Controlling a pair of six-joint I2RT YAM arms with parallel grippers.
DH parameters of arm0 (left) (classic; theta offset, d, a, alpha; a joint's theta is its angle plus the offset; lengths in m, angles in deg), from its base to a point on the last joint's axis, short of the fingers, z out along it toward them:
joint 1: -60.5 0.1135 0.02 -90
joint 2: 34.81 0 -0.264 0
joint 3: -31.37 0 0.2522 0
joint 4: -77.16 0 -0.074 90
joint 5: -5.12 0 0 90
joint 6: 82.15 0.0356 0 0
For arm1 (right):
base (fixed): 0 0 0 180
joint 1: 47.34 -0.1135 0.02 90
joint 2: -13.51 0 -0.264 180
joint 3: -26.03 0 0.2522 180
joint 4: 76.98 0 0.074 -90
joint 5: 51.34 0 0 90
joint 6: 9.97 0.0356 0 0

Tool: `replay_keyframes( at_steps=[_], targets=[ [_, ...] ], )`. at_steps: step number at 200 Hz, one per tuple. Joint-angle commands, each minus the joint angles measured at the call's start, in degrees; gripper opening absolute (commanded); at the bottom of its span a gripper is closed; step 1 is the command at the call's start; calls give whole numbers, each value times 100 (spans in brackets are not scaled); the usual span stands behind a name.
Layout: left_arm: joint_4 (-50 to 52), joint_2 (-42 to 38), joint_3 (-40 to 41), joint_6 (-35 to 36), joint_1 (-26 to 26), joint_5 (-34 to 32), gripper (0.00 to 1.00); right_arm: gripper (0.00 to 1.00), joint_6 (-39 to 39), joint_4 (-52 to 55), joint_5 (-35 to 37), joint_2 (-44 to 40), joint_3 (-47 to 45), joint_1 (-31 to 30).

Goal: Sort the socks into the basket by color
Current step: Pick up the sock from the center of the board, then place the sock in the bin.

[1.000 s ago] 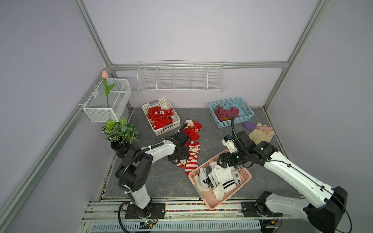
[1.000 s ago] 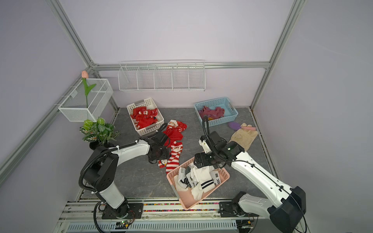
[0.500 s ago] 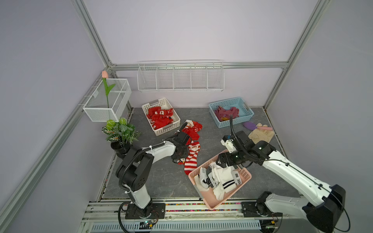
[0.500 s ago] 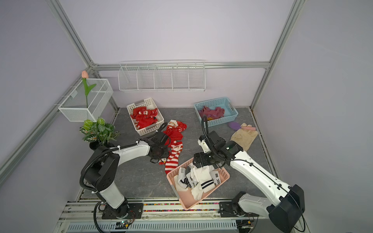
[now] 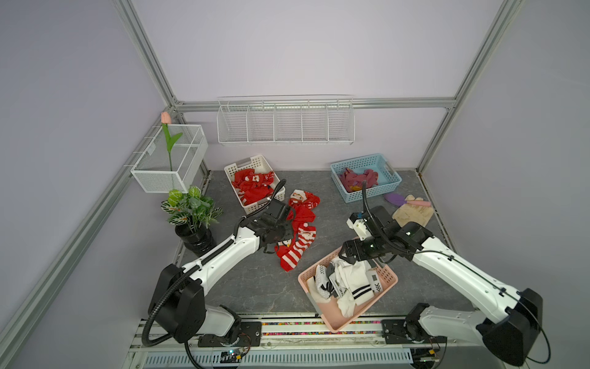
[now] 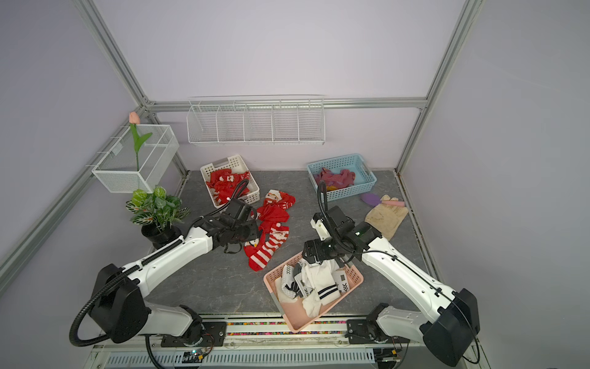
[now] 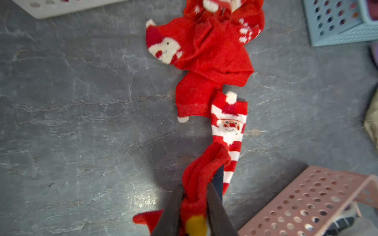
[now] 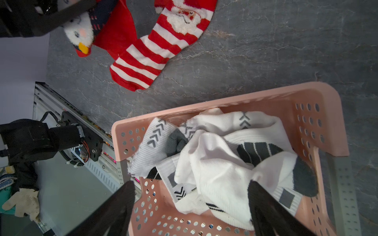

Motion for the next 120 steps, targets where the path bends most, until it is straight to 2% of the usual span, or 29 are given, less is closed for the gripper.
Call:
replay_keyframes(
  at_steps=[1,61,120],
  targets=[
    [300,-330,-125,-78,47,-41,0,89,0,-217,-171,68,141,22],
    [-56,-1248,-116,-365,394,-43,0,89,-44,-409,-320,187,244,21],
    [-9,-790,-826,-66,861,-229,0,89,-162,-540,-385,279,428,20]
  ],
)
